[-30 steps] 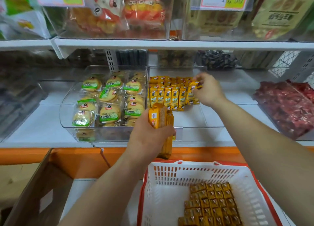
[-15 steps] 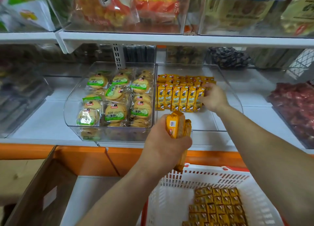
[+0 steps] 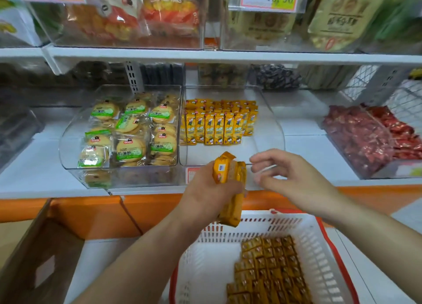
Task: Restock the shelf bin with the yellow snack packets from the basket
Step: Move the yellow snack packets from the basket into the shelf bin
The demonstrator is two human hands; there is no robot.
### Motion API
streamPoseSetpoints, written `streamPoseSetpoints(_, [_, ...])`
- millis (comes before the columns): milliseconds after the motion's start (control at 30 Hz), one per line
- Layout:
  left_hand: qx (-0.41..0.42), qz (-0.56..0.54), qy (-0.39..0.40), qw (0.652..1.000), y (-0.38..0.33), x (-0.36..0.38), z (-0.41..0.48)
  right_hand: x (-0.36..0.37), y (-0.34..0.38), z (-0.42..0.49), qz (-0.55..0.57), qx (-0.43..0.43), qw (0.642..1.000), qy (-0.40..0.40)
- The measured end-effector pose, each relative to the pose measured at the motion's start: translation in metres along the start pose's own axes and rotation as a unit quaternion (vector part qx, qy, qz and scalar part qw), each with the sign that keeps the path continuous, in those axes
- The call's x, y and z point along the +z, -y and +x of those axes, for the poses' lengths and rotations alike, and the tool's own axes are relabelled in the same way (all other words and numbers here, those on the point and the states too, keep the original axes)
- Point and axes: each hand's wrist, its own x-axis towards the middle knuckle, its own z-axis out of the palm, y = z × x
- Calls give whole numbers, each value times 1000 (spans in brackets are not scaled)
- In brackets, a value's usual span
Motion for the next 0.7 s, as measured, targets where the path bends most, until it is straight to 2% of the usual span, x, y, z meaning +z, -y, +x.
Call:
streamPoseSetpoints(133, [24,-6,29,999,3,11,-9,9,-9,-33,87,34,996,14])
streamPoseSetpoints(333, [32,21,48,998,7,25,-14,4,-9,-40,151,57,987,12])
streamPoseSetpoints(533, [5,-41,64,997,7,25,-10,-5,-14,-40,241,67,968,-15])
streamPoseSetpoints(700, [-46,-96,82,991,10,23,-10,-11,-18,-35,294,39,953,-68])
